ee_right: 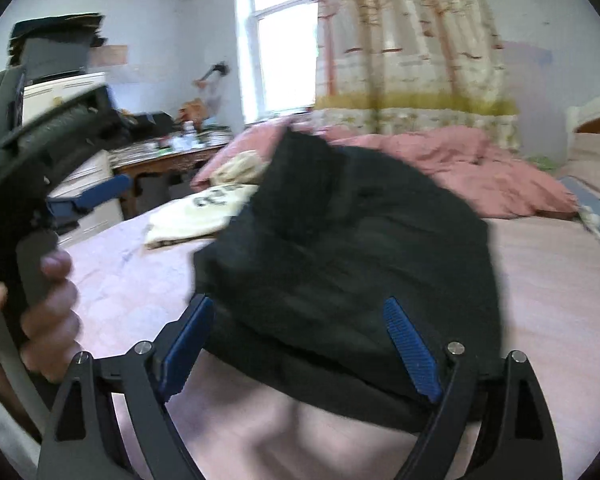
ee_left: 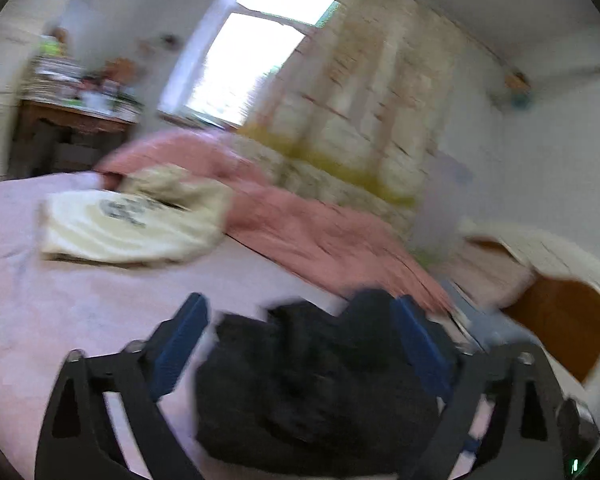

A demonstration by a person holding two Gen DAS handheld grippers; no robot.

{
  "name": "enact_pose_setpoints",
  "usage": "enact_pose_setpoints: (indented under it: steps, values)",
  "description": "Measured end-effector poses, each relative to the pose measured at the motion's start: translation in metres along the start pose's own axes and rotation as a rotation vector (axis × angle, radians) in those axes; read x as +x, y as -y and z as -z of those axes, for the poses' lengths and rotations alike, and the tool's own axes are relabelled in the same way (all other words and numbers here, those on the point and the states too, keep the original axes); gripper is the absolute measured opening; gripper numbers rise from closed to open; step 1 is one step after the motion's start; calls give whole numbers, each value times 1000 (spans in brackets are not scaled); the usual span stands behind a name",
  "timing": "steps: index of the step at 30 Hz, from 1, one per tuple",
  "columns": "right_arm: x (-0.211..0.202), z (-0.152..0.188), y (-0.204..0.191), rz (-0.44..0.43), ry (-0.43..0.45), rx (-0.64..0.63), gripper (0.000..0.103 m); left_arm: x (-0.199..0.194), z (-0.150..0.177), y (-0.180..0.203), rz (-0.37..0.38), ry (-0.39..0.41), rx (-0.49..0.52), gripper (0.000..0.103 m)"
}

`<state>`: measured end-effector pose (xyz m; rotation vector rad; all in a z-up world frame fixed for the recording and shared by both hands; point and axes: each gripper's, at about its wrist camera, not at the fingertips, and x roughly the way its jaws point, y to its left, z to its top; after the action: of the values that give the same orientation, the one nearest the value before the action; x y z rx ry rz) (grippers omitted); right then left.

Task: Fold large clothes

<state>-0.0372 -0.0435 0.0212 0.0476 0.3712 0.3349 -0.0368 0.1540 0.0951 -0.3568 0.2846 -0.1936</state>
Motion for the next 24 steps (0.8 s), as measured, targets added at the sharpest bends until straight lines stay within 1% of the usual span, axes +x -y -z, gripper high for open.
enact_pose_setpoints:
  steps: [1,2,3,5,7,8,9,11,13,14,15,16,18,19,20,21,22,23,24]
  values:
    - [-7,0,8,23,10,16,89,10,2,10,25,-62,32,102]
    - [-15,-2,21,68,22,35,89,25,7,19,27,-130,71,102]
    - [-18,-5,32,116,30,46,89,39,14,27,-2,-177,102,102]
    - [-22,-10,57,202,27,80,89,66,29,32,-88,-225,127,102]
    - [-20,-12,80,228,5,115,89,89,45,32,-196,-259,165,100]
    - [-16,-12,91,243,-22,129,89,97,50,32,-207,-267,183,91]
    - [-13,-12,99,248,-45,137,89,102,54,31,-198,-274,194,84]
    - [-8,-6,110,238,-80,150,89,99,51,30,-177,-268,190,26]
    - [-5,-1,115,227,-94,155,89,83,42,31,-195,-203,189,15]
    - [-3,0,115,229,-100,155,89,72,37,31,-201,-169,184,15]
    - [0,0,115,227,-101,159,89,65,32,29,-206,-150,177,15]
    - [3,-1,114,201,-99,165,89,60,28,26,-210,-147,171,15]
    - [15,-6,108,152,-112,162,89,60,26,14,-231,-194,150,16]
    - [21,-8,105,134,-123,157,89,64,28,7,-241,-220,137,19]
    - [27,-11,100,108,-139,153,89,69,32,-1,-257,-243,123,29]
    - [33,-12,96,81,-156,151,89,74,37,-11,-289,-264,109,37]
    - [41,-13,92,55,-184,153,89,77,41,-18,-319,-274,100,58]
    - [45,-11,88,53,-204,151,89,79,44,-26,-359,-274,89,87]
    - [50,-9,85,65,-227,147,89,80,45,-35,-399,-263,75,98]
